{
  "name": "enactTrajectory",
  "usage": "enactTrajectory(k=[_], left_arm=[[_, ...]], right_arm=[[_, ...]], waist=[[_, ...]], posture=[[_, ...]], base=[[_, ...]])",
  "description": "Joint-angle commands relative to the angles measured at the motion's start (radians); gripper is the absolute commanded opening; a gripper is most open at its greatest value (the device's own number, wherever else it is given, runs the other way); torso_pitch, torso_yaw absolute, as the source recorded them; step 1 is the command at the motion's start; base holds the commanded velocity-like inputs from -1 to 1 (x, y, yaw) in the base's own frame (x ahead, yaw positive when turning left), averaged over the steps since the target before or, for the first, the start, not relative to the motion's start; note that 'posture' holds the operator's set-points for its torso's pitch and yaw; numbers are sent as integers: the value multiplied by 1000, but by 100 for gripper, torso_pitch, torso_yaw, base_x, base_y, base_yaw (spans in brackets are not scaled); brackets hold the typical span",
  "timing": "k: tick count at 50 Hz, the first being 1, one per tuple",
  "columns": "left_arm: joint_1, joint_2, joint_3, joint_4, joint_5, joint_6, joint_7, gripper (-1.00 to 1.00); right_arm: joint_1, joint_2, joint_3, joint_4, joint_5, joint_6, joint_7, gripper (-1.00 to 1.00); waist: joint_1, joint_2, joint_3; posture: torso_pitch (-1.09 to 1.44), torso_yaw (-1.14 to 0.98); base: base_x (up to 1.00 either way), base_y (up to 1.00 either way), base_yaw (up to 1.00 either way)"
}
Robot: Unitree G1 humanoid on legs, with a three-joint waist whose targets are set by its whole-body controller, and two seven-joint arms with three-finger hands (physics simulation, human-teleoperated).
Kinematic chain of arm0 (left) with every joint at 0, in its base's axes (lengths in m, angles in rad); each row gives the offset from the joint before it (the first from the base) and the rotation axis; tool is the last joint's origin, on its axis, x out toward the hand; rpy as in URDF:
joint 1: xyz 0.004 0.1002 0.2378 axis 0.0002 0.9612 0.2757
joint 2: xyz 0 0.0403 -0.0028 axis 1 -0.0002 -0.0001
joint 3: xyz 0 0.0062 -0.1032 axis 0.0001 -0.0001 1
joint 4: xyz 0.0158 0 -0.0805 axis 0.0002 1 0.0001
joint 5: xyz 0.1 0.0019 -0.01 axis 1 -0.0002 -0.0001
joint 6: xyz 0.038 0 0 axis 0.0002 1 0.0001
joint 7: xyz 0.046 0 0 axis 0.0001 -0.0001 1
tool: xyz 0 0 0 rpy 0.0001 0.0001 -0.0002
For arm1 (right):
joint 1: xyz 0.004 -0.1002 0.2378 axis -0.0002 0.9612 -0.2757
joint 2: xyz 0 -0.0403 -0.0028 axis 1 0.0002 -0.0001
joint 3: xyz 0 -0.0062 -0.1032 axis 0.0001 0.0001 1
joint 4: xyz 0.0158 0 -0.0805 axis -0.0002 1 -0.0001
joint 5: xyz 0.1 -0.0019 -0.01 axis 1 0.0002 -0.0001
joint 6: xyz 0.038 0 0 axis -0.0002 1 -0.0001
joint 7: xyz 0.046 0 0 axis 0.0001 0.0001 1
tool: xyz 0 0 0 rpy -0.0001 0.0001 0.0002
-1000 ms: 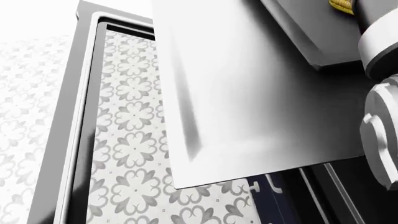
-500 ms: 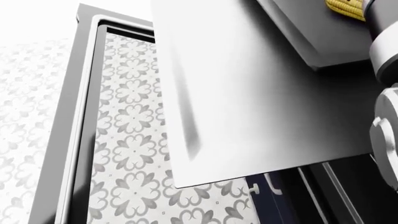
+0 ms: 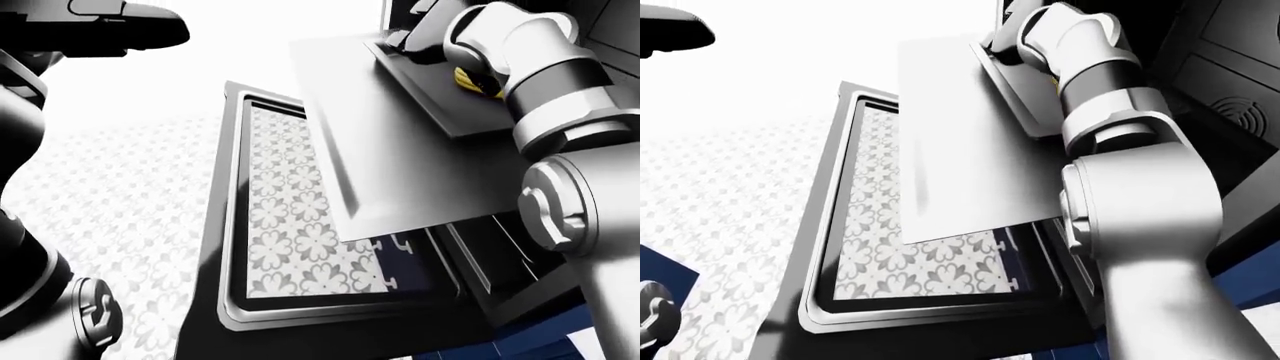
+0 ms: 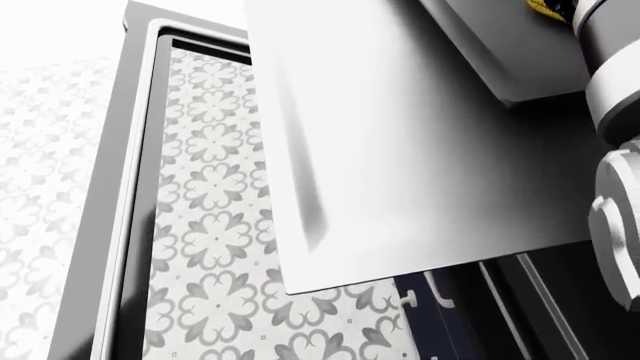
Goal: Pick the corn from the top rack in the oven and place it on the plate on the counter.
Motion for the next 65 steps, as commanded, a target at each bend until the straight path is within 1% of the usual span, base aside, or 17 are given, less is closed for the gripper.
enactTrajectory(k=[1,7,14,18,21,22,26,28,29,31,34,44,45,54,58,60,65], left_arm=[[-25,12,13,-15,8,-27,-1,100],[-23,13,18,-15,10,-26,-3,100],[-20,11,14,-13,17,-30,-8,100],[-24,10,17,-17,15,-23,-6,100],[-26,13,16,-18,17,-21,-7,100],[-27,12,19,-18,14,-19,-6,100],[-24,15,21,-20,15,-19,-8,100],[-24,15,24,-21,13,-19,-7,100],[-22,15,23,-22,13,-20,-7,100],[-22,15,21,-20,14,-21,-7,100],[-24,19,25,-21,11,-19,-7,100],[-24,35,42,-42,-21,8,12,100],[-25,36,44,-44,-26,10,15,100],[-16,46,37,-42,-36,-2,24,100],[-12,47,32,-36,-31,-12,20,100],[-11,47,34,-35,-32,-13,20,100],[-14,51,39,-40,-39,-5,24,100]], right_arm=[[-45,-12,11,-41,0,30,-16,100],[-28,-14,20,-39,0,50,11,100],[-23,-26,90,-36,0,77,-26,100],[-24,-27,85,-33,0,74,-29,100],[-18,-32,121,-32,0,88,-48,100],[-17,-29,101,-30,1,88,-44,100],[-13,-33,128,-29,0,107,-47,100],[-11,-31,113,-28,0,115,-43,100],[-10,-37,149,-27,0,124,-48,100],[-5,-35,135,-26,0,134,-38,100],[-3,-39,162,-25,0,136,-41,100],[9,-39,151,-23,0,165,-37,100],[9,-44,175,-23,0,170,-43,100],[21,-44,142,-20,0,196,-39,100],[22,-52,170,-19,0,206,-39,100],[26,-48,136,-20,0,205,-29,100],[34,-53,142,-20,0,206,-33,100]], waist=[[0,1,-32],[1,2,-34],[1,2,-35],[1,4,-35],[1,4,-34],[1,4,-34],[0,4,-34],[0,4,-34],[0,4,-34],[0,5,-34],[-1,5,-34],[-2,8,-33],[-2,8,-33],[-2,10,-34],[-1,10,-35],[-1,10,-35],[-1,10,-36]], posture=[[0,0],[0,0],[0,0],[0,0],[0,0],[0,0],[0,0],[0,0],[0,0],[0,0],[0,0],[0,0],[0,0],[0,0],[0,0],[0,0],[0,0]], base=[[0,0,0],[0,0,0],[0,0,0],[0,0,0],[0,0,0],[0,0,0],[0,0,0],[0,0,0],[0,0,0],[0,0,0],[0,0,0],[0,0,0],[0,0,0],[0,0,0],[0,0,0],[0,0,0],[0,0,0]])
